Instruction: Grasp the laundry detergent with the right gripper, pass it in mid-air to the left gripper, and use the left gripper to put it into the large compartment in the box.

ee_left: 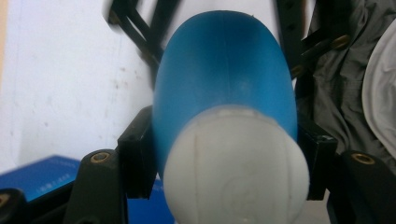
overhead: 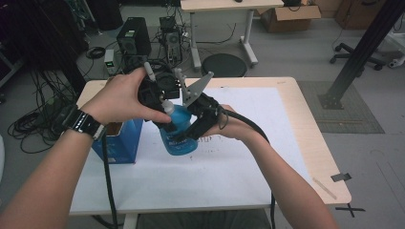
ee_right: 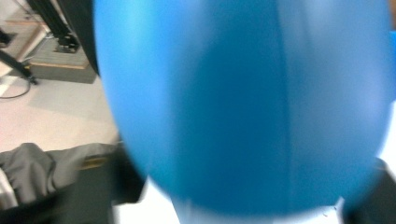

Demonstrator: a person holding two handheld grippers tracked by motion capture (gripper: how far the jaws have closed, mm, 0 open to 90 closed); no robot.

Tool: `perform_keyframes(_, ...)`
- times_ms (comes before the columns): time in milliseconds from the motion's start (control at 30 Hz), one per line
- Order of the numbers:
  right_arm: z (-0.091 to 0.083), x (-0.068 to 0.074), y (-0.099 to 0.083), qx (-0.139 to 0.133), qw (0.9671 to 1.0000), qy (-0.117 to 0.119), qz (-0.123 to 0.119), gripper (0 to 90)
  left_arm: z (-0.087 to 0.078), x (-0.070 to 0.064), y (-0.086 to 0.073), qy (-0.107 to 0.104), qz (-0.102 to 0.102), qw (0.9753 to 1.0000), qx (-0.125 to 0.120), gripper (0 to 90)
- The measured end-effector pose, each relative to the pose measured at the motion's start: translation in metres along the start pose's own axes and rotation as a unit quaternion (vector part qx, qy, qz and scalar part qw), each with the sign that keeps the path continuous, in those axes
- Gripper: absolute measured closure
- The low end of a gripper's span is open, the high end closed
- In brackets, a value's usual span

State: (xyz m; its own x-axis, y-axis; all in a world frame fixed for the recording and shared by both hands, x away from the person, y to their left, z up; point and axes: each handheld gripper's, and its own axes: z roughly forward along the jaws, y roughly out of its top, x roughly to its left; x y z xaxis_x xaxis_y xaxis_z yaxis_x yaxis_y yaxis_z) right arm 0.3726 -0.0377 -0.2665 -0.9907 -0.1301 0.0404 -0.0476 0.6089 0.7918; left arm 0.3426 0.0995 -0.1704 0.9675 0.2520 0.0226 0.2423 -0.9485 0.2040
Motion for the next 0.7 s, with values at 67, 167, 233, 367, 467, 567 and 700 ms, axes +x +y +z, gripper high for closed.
perform_keyframes(67,-0.005,-0.002,-0.005,0.002,0.9998,-0.014,0.013,17.6,-0.003,0.002,-0.001,0.001,-0.018,0.9998,0.004,37.9)
perform_keyframes(167,-0.012,-0.003,-0.014,0.019,0.9990,-0.034,0.023,8.9,-0.012,0.010,-0.008,0.019,-0.075,0.9968,0.017,37.9)
perform_keyframes(233,-0.014,-0.004,-0.017,0.029,0.9985,-0.038,0.025,8.4,-0.015,0.013,-0.010,0.025,-0.094,0.9951,0.020,37.9)
perform_keyframes(367,-0.027,-0.006,-0.036,0.112,0.9907,-0.071,0.031,8.1,-0.031,0.024,-0.024,0.052,-0.177,0.9827,0.016,37.9)
perform_keyframes(467,-0.037,-0.007,-0.048,0.165,0.9812,-0.095,0.031,9.3,-0.049,0.034,-0.038,0.068,-0.250,0.9658,0.004,37.9)
perform_keyframes(567,-0.045,-0.007,-0.056,0.196,0.9735,-0.113,0.031,9.6,-0.058,0.039,-0.045,0.074,-0.292,0.9535,-0.006,37.9)
perform_keyframes(700,-0.065,-0.009,-0.078,0.268,0.9516,-0.142,0.052,9.8,-0.079,0.051,-0.064,0.096,-0.400,0.9113,-0.022,37.9)
